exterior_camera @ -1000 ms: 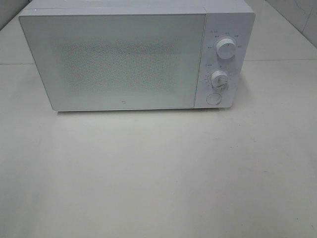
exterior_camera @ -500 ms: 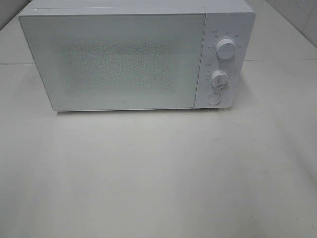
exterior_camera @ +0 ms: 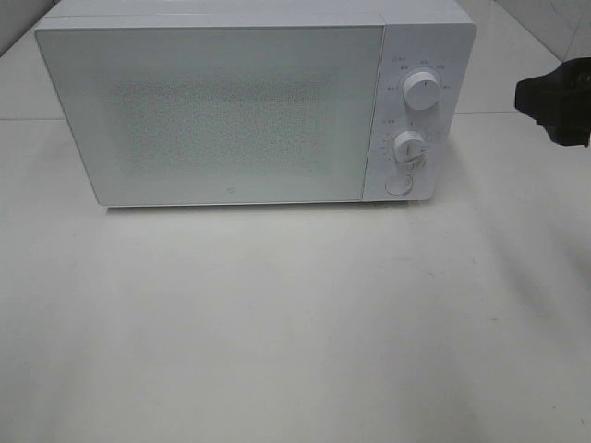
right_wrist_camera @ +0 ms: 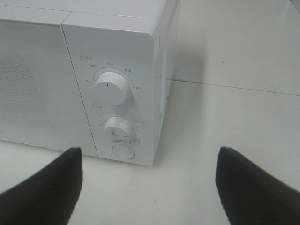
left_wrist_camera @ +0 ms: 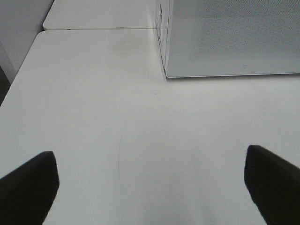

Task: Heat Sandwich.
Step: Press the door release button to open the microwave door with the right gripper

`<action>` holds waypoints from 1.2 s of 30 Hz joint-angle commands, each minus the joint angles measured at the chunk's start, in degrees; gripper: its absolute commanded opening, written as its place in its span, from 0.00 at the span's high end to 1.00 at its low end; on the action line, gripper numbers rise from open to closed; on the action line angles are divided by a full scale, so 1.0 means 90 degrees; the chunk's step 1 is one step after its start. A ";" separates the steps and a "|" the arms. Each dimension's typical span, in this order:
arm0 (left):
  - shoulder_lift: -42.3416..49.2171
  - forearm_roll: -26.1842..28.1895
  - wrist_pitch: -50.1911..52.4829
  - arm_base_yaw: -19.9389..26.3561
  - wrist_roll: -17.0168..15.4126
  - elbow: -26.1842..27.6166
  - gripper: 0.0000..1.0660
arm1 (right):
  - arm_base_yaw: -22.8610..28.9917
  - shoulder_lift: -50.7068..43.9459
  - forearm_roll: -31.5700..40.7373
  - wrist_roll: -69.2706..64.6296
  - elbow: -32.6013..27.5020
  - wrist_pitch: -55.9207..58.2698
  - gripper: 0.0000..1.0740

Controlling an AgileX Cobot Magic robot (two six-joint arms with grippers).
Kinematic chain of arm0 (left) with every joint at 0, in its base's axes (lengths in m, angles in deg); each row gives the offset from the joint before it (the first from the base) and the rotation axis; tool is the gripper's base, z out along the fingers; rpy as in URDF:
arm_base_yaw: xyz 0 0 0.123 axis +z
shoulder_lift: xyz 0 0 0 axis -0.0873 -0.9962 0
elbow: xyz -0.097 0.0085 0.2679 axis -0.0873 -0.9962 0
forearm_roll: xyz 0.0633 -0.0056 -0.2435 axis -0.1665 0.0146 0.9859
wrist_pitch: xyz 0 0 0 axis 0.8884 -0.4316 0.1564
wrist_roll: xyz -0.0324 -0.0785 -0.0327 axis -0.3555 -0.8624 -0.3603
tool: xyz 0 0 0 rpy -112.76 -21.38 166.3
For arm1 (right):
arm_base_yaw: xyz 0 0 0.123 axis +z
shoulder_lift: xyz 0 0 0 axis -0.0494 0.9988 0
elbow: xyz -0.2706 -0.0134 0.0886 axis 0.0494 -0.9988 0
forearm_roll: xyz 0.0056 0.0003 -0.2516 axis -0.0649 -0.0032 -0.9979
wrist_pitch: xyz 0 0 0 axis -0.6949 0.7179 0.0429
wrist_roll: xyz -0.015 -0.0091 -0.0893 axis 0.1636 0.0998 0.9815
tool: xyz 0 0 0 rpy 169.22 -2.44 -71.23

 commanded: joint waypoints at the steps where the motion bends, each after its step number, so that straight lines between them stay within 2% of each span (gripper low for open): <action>1: 0.0146 -0.0006 0.0000 0.0006 -0.0045 -0.0006 0.03 | -0.0057 0.0433 -0.0051 -0.0095 -0.0159 -0.0929 0.29; 9: 0.0146 -0.0006 0.0000 0.0006 -0.0045 -0.0006 0.03 | -0.0032 0.1076 0.0083 -0.0025 -0.0630 -0.2260 0.29; 18: 0.0146 -0.0006 0.0000 0.0006 -0.0045 -0.0006 0.03 | -0.0025 0.1929 0.1337 0.0726 -0.1184 -0.3801 0.29; 21: 0.0146 -0.0006 0.0000 0.0006 -0.0045 -0.0006 0.03 | 0.0248 0.2222 0.2037 0.1235 -0.1394 -0.4405 0.29; 22: 0.0146 -0.0006 0.0000 0.0006 -0.0045 -0.0006 0.03 | 0.0509 0.2413 0.2464 0.1566 -0.1464 -0.4686 0.29; 23: 0.0146 -0.0006 0.0000 0.0006 -0.0045 -0.0006 0.03 | 0.0509 0.2413 0.2464 0.1566 -0.1464 -0.4686 0.29; 27: 0.0146 -0.0006 0.0000 0.0006 -0.0045 -0.0006 0.03 | 0.1178 0.2935 0.3393 0.1986 -0.1496 -0.5354 0.29; 36: 0.0146 -0.0006 0.0000 0.0006 -0.0045 -0.0006 0.03 | 0.2126 0.3839 0.4463 0.2012 -0.1477 -0.6379 0.29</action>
